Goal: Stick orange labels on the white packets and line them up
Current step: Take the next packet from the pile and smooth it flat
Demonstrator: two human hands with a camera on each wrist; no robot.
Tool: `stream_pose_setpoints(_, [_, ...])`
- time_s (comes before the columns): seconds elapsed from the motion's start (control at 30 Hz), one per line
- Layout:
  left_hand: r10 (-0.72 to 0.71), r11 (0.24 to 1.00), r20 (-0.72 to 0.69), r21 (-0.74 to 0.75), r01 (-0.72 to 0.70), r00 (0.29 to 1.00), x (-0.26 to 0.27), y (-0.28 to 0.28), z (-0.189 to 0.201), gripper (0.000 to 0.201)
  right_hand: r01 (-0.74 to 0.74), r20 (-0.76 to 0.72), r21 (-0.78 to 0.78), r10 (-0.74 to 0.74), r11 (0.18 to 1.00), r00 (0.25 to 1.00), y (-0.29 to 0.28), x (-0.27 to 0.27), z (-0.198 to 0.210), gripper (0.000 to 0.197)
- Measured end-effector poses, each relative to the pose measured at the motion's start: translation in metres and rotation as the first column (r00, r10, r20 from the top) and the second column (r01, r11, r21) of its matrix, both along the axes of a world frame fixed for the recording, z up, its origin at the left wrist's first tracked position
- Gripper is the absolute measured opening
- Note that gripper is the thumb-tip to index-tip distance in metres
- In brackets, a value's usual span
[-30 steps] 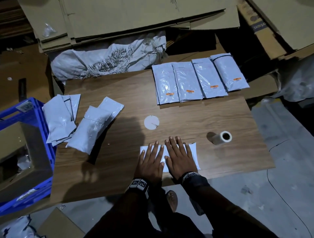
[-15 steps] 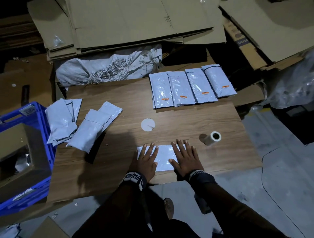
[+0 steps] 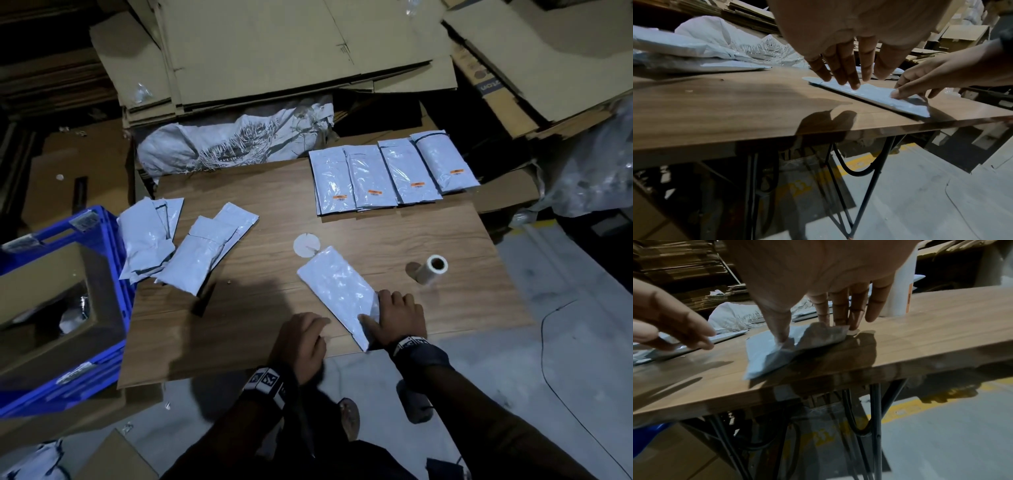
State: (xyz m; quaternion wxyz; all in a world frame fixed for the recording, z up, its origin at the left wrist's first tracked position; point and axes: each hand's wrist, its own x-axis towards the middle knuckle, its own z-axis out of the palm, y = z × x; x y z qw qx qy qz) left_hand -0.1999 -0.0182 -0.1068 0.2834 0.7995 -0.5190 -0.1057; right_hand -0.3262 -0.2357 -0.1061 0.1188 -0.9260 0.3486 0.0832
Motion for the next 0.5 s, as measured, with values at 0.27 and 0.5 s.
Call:
stream_pose_setpoints(0.27, [0.093,0.995,-0.104,0.039,-0.090,0.990,-0.011,-0.013,-0.011,0.052,-0.074,0.271,0.425,-0.049,0.902,0.961,0.018,0.000,-0.002,0.055])
stream_pose_setpoints(0.5, [0.163,0.976,-0.116,0.167,-0.142,0.980,0.007,-0.003,-0.017,0.058,-0.161,0.266,0.442,0.042,0.883,0.963,0.025,0.007,-0.010,0.060])
